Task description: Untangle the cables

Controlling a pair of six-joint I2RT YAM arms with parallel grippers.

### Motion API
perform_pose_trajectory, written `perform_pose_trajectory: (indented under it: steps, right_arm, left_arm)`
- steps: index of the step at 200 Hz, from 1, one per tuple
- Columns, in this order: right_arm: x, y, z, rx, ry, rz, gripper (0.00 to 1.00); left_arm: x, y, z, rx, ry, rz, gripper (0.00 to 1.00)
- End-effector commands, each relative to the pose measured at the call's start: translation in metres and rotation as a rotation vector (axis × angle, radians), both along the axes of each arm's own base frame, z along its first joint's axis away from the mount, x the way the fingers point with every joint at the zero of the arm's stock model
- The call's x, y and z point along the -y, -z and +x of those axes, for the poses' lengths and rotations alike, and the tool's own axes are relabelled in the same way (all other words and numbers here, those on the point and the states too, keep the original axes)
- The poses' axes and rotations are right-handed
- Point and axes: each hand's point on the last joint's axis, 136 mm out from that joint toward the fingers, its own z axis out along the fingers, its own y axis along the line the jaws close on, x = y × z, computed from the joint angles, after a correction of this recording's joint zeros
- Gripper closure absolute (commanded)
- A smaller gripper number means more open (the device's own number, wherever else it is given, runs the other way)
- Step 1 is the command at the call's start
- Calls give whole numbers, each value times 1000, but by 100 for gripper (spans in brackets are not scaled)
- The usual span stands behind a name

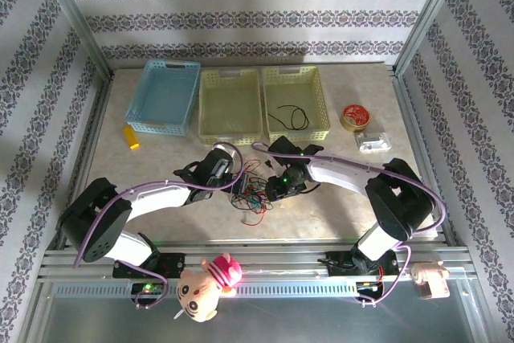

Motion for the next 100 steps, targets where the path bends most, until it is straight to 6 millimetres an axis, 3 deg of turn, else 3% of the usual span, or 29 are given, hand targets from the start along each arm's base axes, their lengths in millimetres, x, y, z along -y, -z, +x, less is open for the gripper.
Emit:
perform_pose_trajectory:
  steps: [1,76,100]
  right_arm:
    - [4,6,2,8,-22,-70,59]
    - [25,23,1,15,-6,-250,64]
    - [29,26,1,10,11,-268,83]
  left_arm:
    - [-1,7,-3,-19,-1,33,2]
    - [4,13,-4,-27,12,55,3]
    - [4,17,-3,-31,10,60,3]
